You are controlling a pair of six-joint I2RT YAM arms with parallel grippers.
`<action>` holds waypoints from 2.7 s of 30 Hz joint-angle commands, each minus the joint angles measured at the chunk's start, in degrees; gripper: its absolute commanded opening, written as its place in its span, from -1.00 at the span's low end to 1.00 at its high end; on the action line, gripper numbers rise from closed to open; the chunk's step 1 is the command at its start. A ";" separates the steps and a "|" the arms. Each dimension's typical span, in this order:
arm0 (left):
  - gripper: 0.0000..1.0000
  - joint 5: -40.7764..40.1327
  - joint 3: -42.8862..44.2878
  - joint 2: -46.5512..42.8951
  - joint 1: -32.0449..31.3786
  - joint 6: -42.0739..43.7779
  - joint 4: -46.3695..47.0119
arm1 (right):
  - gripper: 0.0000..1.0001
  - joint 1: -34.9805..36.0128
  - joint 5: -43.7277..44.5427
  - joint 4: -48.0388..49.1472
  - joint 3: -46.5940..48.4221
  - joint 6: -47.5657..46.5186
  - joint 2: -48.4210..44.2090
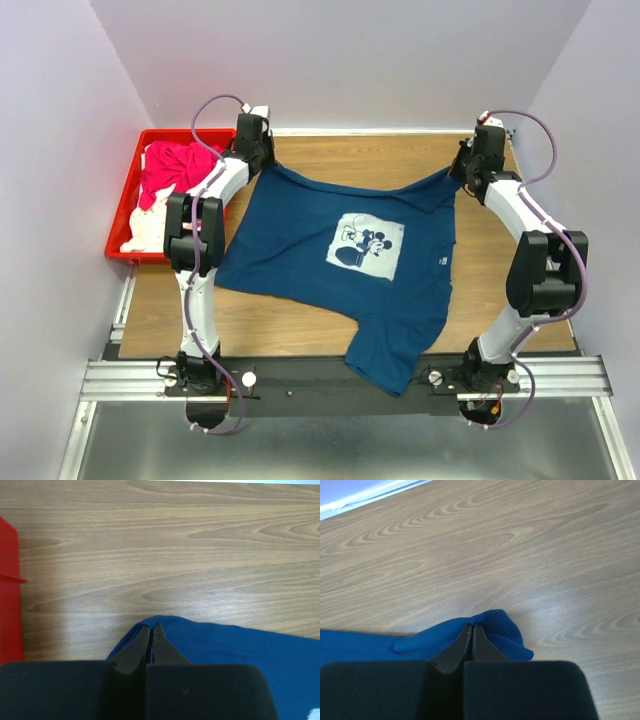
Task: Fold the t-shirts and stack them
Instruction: Fold the tshirt
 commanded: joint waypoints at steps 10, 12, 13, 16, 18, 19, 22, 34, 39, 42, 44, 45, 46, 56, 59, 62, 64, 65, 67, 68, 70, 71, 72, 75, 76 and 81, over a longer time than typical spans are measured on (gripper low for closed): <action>-1.00 2.46 -1.61 -5.04 3.32 -0.64 -3.18 | -0.99 -0.18 -4.10 -13.15 -1.37 9.57 -8.57; -1.00 2.28 -3.02 -5.83 3.84 -0.55 -3.44 | -0.99 -0.10 -4.10 -14.13 -2.68 10.36 -10.15; -1.00 2.28 -3.28 -5.92 3.93 -0.38 -4.23 | -0.99 -0.10 -4.10 -14.91 -3.12 10.45 -10.68; -1.00 2.19 -3.81 -6.01 4.29 -0.37 -5.81 | -0.99 -0.10 -6.29 -16.24 -4.53 10.54 -12.35; -1.00 2.19 -4.77 -6.27 4.37 -0.37 -6.43 | -0.99 -0.10 -6.64 -17.55 -6.38 10.46 -14.63; -1.00 2.11 -5.04 -6.45 4.46 -0.37 -6.87 | -0.99 -0.10 -6.82 -17.99 -7.16 10.45 -15.51; -1.00 2.02 -5.39 -6.62 4.46 -0.37 -8.45 | -0.99 -0.10 -7.96 -18.87 -9.80 10.19 -18.59; -1.00 -2.90 -9.52 -11.72 4.73 0.15 -10.21 | -0.99 -0.10 -11.30 -24.50 -12.97 9.75 -24.66; -1.00 -3.43 -11.63 -12.16 4.73 -0.02 -10.12 | -0.99 -0.10 -13.23 -26.08 -15.78 10.45 -26.77; -1.00 -3.96 -12.77 -12.07 4.73 -0.02 -10.04 | -0.99 -0.10 -14.02 -26.79 -17.88 10.80 -28.26; -1.00 -4.31 -13.30 -11.90 4.81 -0.11 -10.04 | -0.99 -0.10 -14.73 -27.14 -19.12 11.16 -28.96; -1.00 -4.31 -13.65 -11.72 4.73 -0.11 -10.12 | -0.99 -0.10 -15.43 -27.23 -20.26 11.59 -29.49; -1.00 -4.48 -13.83 -11.63 4.73 -0.11 -10.21 | -0.99 -0.10 -15.78 -27.40 -20.79 11.86 -29.67; -1.00 -6.85 -14.27 -9.26 4.73 0.24 -12.76 | -0.99 -0.18 -17.10 -28.19 -24.66 12.13 -31.60; -1.00 -6.94 -14.97 -8.82 4.73 0.15 -12.33 | -0.99 -0.10 -17.10 -28.19 -25.71 12.21 -31.61; -1.00 -7.30 -14.97 -7.86 4.73 0.07 -12.41 | -0.99 -0.10 -17.11 -28.11 -26.77 11.77 -31.52; -1.00 -7.39 -14.62 -6.89 4.55 -0.20 -12.85 | -0.98 -0.10 -15.97 -28.11 -27.74 12.21 -31.34; -1.00 -7.47 -14.62 -6.63 4.38 -0.20 -12.94 | -0.98 -0.10 -15.70 -28.02 -27.91 12.21 -31.17; -1.00 -7.56 -14.45 -6.01 4.20 -0.37 -13.20 | -0.98 -0.18 -15.35 -28.02 -28.61 12.13 -30.82; -1.00 -7.82 -14.44 -5.83 4.02 -0.37 -13.37 | -0.98 -0.10 -15.35 -28.02 -28.70 12.12 -30.64; -1.00 -8.61 -14.18 -5.57 3.58 -0.46 -13.90 | -0.98 -0.10 -15.17 -28.02 -28.53 12.04 -30.55; -1.00 -9.14 -14.01 -5.66 3.50 -0.46 -14.16 | -0.98 -0.18 -15.00 -28.02 -28.18 12.04 -30.64; -1.00 -9.58 -14.01 -6.00 3.50 -0.46 -14.17 | -0.98 -0.10 -14.73 -28.10 -27.74 12.04 -30.73; -1.00 -10.98 -13.66 -7.06 3.50 -0.72 -14.34 | -0.98 -0.10 -13.77 -28.19 -25.46 11.77 -31.43; -1.00 -11.42 -13.48 -7.93 3.50 -0.81 -14.52 | -0.98 -0.10 -12.98 -28.19 -24.67 11.60 -31.60; -1.00 -13.45 -12.95 -11.54 3.50 -0.81 -14.69 | -0.99 -0.10 -9.73 -28.72 -20.45 11.42 -32.83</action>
